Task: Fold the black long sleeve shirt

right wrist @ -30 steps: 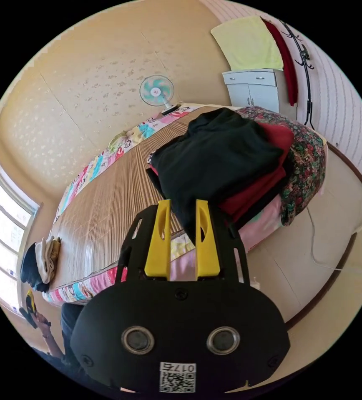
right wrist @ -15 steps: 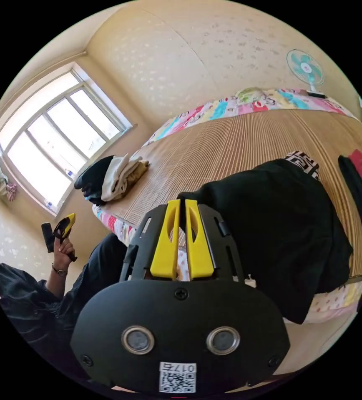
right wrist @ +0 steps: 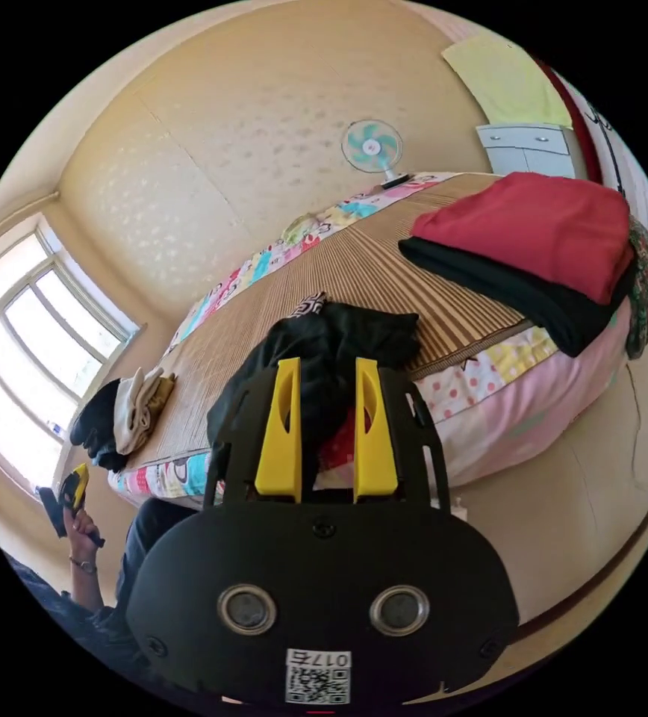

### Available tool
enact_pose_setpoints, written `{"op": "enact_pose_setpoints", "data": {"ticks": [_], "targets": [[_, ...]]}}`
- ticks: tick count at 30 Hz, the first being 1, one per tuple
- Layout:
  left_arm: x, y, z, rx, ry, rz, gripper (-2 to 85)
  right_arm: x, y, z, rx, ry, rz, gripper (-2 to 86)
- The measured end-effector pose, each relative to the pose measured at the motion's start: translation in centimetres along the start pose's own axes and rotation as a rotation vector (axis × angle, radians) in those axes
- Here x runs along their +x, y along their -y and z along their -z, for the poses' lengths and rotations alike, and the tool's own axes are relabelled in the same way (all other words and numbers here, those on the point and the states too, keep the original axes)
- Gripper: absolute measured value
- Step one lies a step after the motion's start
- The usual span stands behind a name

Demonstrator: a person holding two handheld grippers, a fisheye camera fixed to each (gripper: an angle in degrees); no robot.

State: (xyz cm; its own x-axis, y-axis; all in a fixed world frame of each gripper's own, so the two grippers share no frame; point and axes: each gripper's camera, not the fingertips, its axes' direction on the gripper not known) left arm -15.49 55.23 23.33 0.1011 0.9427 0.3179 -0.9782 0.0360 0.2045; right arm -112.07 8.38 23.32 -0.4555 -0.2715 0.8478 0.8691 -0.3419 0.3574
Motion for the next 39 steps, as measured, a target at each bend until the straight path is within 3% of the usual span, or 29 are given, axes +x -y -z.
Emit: {"op": "enact_pose_setpoints", "data": {"ticks": [3,6,10,14,18,29,34,39], "targets": [[1.6,-0.8,-3.8,-0.088,-0.059,-0.054,0.0,-0.8,0.1,-4.0,-0.153,0.037,-0.005,6.4],[2.7,-1.5,-6.4,-0.139,-0.127,-0.083,-0.4,-8.3,-2.7,0.0,0.071,0.008,0.173,4.4],[4.3,-2.8,-10.0,-0.177,-0.172,-0.104,1.0,-16.6,-6.4,2.2,0.176,0.114,0.335,3.7],[6.0,-3.6,-15.1,-0.260,-0.230,-0.113,5.0,-21.2,-9.5,-2.5,-0.022,0.198,0.446,3.5],[9.5,-3.7,-21.6,-0.376,-0.254,-0.187,8.1,-22.0,-11.1,-7.5,-0.237,0.307,0.374,3.5],[21.5,-6.1,-41.6,-0.852,-0.061,-0.648,10.0,-27.4,-11.3,-8.8,-0.287,0.347,0.471,3.5],[20.7,-11.5,-47.7,-0.967,0.332,-0.862,8.8,-27.4,-10.3,-8.8,-0.288,0.361,0.435,3.5],[16.7,-10.5,-47.3,-0.978,0.278,-0.736,1.7,-27.0,-9.0,-8.8,-0.298,0.365,0.408,3.4]]}}
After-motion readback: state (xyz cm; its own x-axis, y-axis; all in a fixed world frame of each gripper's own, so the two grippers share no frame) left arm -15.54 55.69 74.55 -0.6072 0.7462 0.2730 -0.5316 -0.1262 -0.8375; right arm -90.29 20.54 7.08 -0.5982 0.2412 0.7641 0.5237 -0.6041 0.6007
